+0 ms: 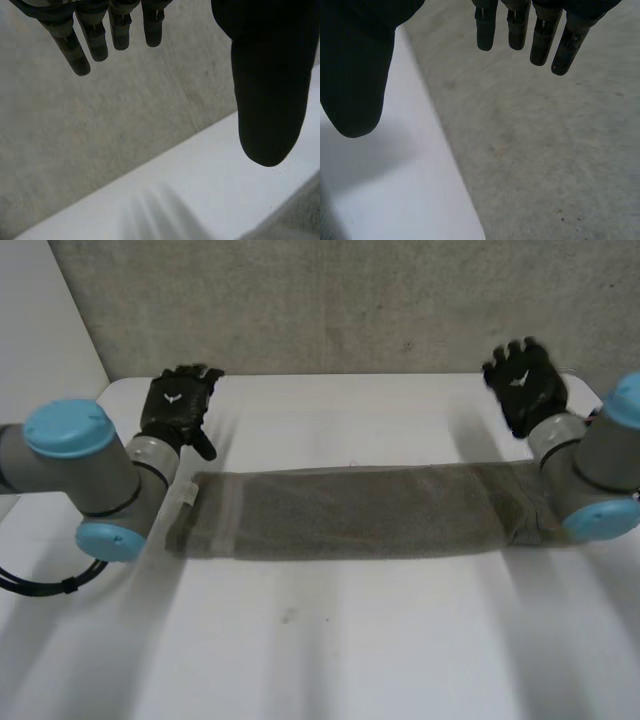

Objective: Fold the towel.

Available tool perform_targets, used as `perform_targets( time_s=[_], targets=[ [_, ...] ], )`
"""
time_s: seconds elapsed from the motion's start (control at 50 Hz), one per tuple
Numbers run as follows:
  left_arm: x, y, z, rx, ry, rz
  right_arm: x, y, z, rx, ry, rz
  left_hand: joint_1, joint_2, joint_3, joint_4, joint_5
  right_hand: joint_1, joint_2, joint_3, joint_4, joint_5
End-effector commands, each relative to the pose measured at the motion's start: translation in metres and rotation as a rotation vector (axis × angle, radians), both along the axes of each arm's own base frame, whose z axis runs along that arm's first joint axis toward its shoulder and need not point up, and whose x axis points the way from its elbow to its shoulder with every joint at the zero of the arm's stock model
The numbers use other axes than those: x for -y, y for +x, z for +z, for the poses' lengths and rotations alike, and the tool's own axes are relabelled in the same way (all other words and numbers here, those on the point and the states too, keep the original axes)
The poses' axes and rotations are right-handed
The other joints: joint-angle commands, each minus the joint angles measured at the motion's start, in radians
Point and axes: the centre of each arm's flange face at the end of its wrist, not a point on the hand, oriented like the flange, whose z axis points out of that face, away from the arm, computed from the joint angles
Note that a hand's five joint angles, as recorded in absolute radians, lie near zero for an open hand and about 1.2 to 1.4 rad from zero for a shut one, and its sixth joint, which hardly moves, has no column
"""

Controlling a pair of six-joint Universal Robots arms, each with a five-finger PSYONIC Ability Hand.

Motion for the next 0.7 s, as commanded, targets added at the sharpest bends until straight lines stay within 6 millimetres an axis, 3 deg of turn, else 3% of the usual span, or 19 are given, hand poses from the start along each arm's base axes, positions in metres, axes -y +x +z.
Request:
perform_targets(
  time_s=[0.02,0.06,0.1,0.12,0.14,0.18,0.2,0.3,0.44,0.54,0.7],
  targets=[
    [-0.038,0.012,0.046,-0.023,-0.05,-0.002,-0.037,-0.01,0.069,0.328,0.048,0.04,-0.007,0.004,0.002,0.001,-0.032,-0.037,-0.059,-0.039,-0.06,-0.078],
    [-0.049,0.015,0.054,-0.028,-0.056,-0.002,-0.045,-0.014,0.07,0.361,0.095,0.032,-0.008,0.003,0.002,0.001,-0.033,-0.037,-0.059,-0.039,-0.06,-0.078],
    [-0.069,0.02,0.061,-0.028,-0.056,-0.007,-0.056,-0.034,0.064,0.384,0.212,-0.026,-0.008,0.003,0.002,0.001,-0.033,-0.037,-0.059,-0.039,-0.06,-0.078],
    [-0.069,0.02,0.061,-0.028,-0.056,-0.007,-0.062,-0.044,0.059,0.389,0.272,-0.066,-0.008,0.003,0.002,0.001,-0.033,-0.037,-0.059,-0.039,-0.06,-0.078],
    [-0.082,0.024,0.063,-0.035,-0.046,-0.009,-0.062,-0.044,0.059,0.389,0.272,-0.066,-0.007,0.004,0.002,0.001,-0.032,-0.037,-0.059,-0.039,-0.06,-0.078],
    [-0.082,0.024,0.064,-0.035,-0.046,-0.009,-0.077,-0.058,0.051,0.393,0.391,-0.12,-0.007,0.004,0.002,0.001,-0.032,-0.037,-0.059,-0.039,-0.06,-0.078],
    [-0.093,0.027,0.067,-0.046,-0.043,-0.012,-0.077,-0.058,0.051,0.393,0.391,-0.12,-0.008,0.003,0.002,0.001,-0.033,-0.037,-0.059,-0.039,-0.06,-0.078],
    [-0.12,0.033,0.072,-0.121,-0.01,-0.023,-0.099,-0.079,0.023,0.378,0.599,-0.206,-0.008,0.003,0.002,0.001,-0.033,-0.037,-0.059,-0.039,-0.06,-0.078],
    [-0.125,0.039,0.065,-0.164,0.03,-0.015,-0.1,-0.098,-0.004,0.386,0.642,-0.234,-0.008,0.003,0.002,0.001,-0.033,-0.037,-0.059,-0.039,-0.06,-0.078],
    [-0.123,0.048,0.054,-0.165,0.042,0.017,-0.089,-0.107,-0.04,0.321,0.603,-0.19,-0.008,0.003,0.002,0.001,-0.033,0.242,0.22,0.24,0.22,0.202],
    [-0.122,0.049,0.053,-0.176,-0.014,0.014,-0.081,-0.113,-0.069,0.217,0.611,-0.195,-0.008,0.003,0.002,0.001,-0.033,0.346,0.324,0.344,0.323,0.305]
  ],
)
